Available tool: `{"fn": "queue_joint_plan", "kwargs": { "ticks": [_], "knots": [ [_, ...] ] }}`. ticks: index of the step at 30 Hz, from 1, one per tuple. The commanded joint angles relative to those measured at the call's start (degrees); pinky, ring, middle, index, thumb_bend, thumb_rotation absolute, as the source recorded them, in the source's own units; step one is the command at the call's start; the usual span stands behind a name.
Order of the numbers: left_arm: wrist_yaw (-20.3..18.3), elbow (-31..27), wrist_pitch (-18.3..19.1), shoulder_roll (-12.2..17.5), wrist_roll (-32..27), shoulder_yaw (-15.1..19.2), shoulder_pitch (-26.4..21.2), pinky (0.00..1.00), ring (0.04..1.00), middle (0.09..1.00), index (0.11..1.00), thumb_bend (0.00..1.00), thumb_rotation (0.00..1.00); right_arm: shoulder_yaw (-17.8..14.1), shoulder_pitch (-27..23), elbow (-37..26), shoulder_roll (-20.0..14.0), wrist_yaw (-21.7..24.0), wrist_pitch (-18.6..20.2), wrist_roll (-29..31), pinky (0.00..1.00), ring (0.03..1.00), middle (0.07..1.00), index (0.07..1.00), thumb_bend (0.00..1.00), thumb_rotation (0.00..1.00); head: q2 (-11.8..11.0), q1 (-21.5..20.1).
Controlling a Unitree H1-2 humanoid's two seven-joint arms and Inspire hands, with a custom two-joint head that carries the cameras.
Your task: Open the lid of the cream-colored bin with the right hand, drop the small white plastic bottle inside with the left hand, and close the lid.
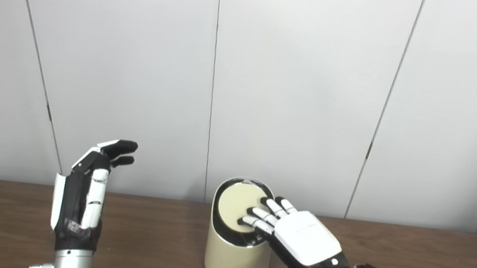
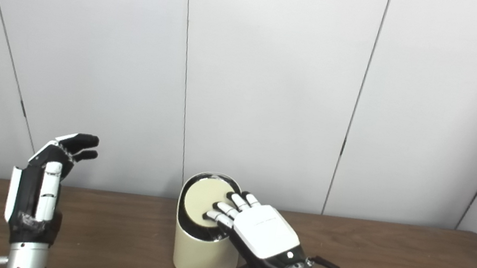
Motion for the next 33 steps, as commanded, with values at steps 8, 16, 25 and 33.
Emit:
{"fn": "queue_joint_plan", "kwargs": {
  "ticks": [8, 16, 25, 33],
  "knots": [
    [-0.1, -3.5, 0.0, 0.4, 0.8, 0.1, -1.9, 0.68, 0.735, 0.693, 0.650, 0.50, 0.85, -0.2, 0.0, -0.4, 0.1, 0.9, -0.1, -4.6, 1.00, 0.983, 0.904, 0.844, 0.89, 0.76, 0.9, -0.1],
    [0.0, -4.4, 0.6, 0.4, 1.2, 0.0, -1.7, 0.68, 0.736, 0.697, 0.655, 0.48, 0.86, 0.6, 1.0, 0.7, 0.7, -1.4, -0.9, -9.6, 1.00, 0.990, 0.908, 0.822, 0.92, 0.79, 1.4, 0.0],
    [0.1, -5.0, 1.1, 0.0, 1.3, 0.0, -1.7, 0.68, 0.732, 0.691, 0.649, 0.47, 0.86, 0.7, 1.3, 2.6, 1.5, -2.1, -0.4, -11.6, 1.00, 0.987, 0.909, 0.807, 0.92, 0.79, 1.5, 0.0],
    [-0.1, -4.9, 1.3, 0.2, 1.0, 0.1, -1.6, 0.69, 0.736, 0.693, 0.651, 0.48, 0.85, -1.5, 2.1, 2.5, 2.9, -6.0, -0.6, -6.4, 1.00, 0.998, 0.929, 0.852, 0.89, 0.77, 1.4, 0.0]
  ]
}}
